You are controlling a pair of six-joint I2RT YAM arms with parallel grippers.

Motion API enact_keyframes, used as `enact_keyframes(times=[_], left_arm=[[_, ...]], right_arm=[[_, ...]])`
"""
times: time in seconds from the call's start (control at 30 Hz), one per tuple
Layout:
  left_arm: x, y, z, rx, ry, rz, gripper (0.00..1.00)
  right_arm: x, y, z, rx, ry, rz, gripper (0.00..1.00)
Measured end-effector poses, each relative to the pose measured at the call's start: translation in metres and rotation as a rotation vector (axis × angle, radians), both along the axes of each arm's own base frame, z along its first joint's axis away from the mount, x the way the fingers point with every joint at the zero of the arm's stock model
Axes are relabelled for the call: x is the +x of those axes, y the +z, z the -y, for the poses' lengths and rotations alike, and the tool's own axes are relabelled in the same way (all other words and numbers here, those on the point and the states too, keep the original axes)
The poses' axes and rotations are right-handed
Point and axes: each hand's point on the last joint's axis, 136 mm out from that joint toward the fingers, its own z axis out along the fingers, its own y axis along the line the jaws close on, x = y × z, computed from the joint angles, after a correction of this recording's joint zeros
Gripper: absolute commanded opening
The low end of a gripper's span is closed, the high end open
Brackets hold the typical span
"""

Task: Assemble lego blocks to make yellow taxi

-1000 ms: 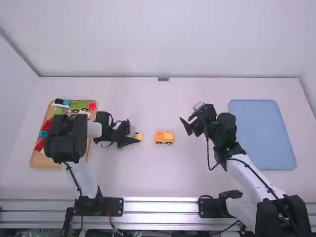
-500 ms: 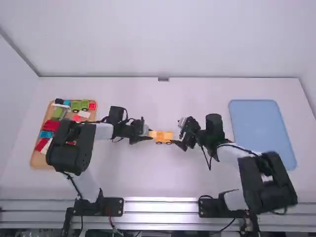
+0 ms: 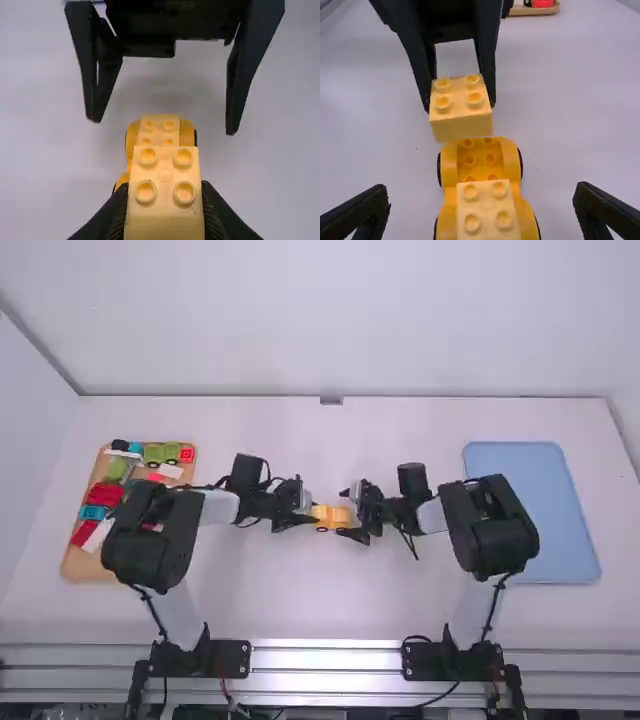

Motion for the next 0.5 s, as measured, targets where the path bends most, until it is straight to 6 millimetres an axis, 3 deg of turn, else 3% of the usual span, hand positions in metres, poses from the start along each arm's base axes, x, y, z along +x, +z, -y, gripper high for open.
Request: enact_keyframes(times=[0.33, 0.5], left_arm=[[0.006, -0.010, 0.005, -0.019, -0.017, -0.053, 0.05], [0.005, -0.010, 0.005, -0.021, -0.019, -0.058, 0.04]], right_arm=[[0.000, -0.026, -0.015, -0.037, 0.044, 0.003, 0.98], [0.001, -0.030, -0.016, -0.039, 0.049, 0.004, 0.97]])
